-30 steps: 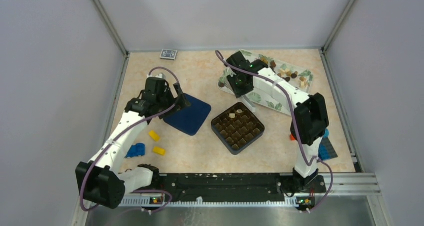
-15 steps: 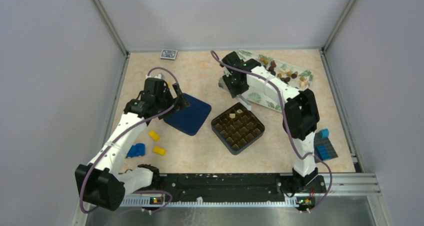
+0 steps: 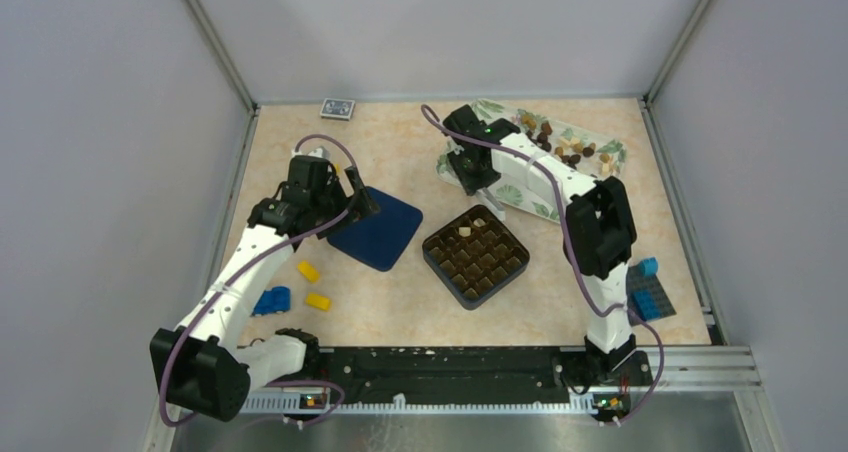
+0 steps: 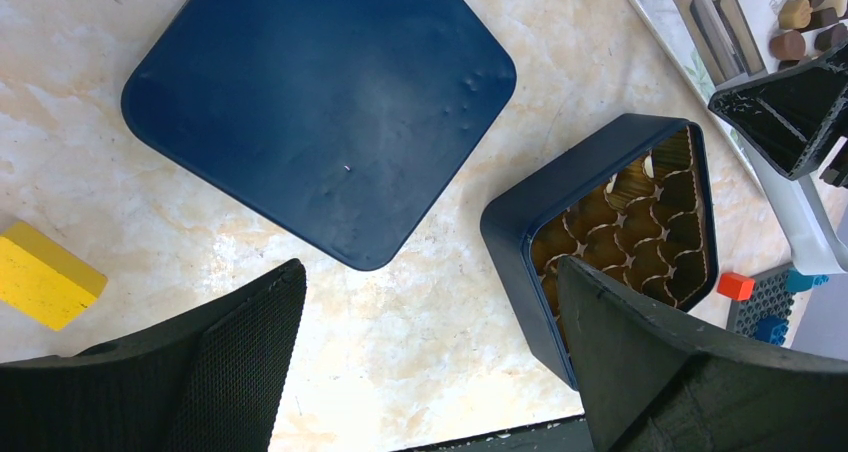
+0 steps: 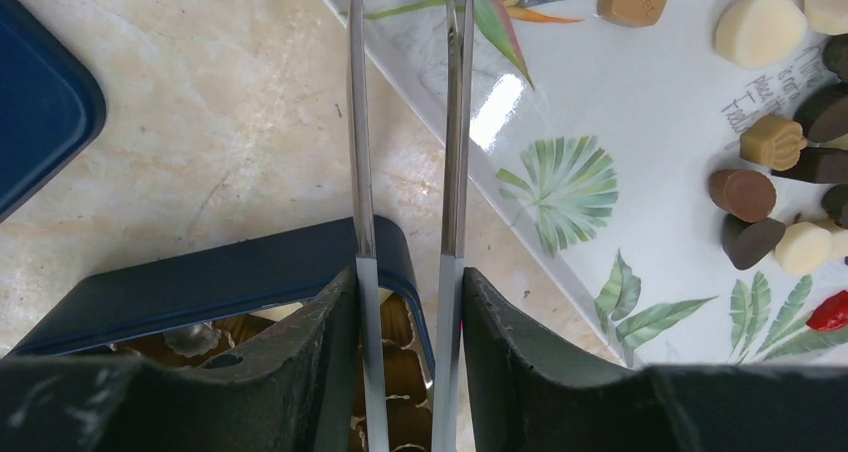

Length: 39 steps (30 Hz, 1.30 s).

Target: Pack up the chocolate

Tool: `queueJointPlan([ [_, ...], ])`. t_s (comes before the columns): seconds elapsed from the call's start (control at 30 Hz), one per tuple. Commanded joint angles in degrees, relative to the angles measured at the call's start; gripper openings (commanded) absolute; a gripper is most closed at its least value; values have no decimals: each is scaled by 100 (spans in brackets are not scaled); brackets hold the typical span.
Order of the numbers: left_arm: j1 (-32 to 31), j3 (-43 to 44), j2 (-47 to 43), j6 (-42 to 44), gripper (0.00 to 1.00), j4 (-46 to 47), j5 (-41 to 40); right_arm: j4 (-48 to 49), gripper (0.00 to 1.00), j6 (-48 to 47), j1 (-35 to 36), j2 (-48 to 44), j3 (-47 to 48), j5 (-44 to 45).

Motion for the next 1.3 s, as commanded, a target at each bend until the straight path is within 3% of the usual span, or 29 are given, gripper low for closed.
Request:
queueJointPlan([
  [0.0, 39, 71, -46, 17, 99, 12, 9, 38, 39, -110, -15, 19, 387, 86],
  [0.77, 57, 53, -105, 27, 99, -37, -71, -190, 36, -345, 205, 447, 803, 678],
  [0.97, 74, 44, -121, 37, 99, -29, -52, -325, 21, -327, 239, 357, 926, 774],
  [1.27, 96, 53, -68, 96, 99, 30, 53, -204, 16, -132, 231, -668, 456, 742],
])
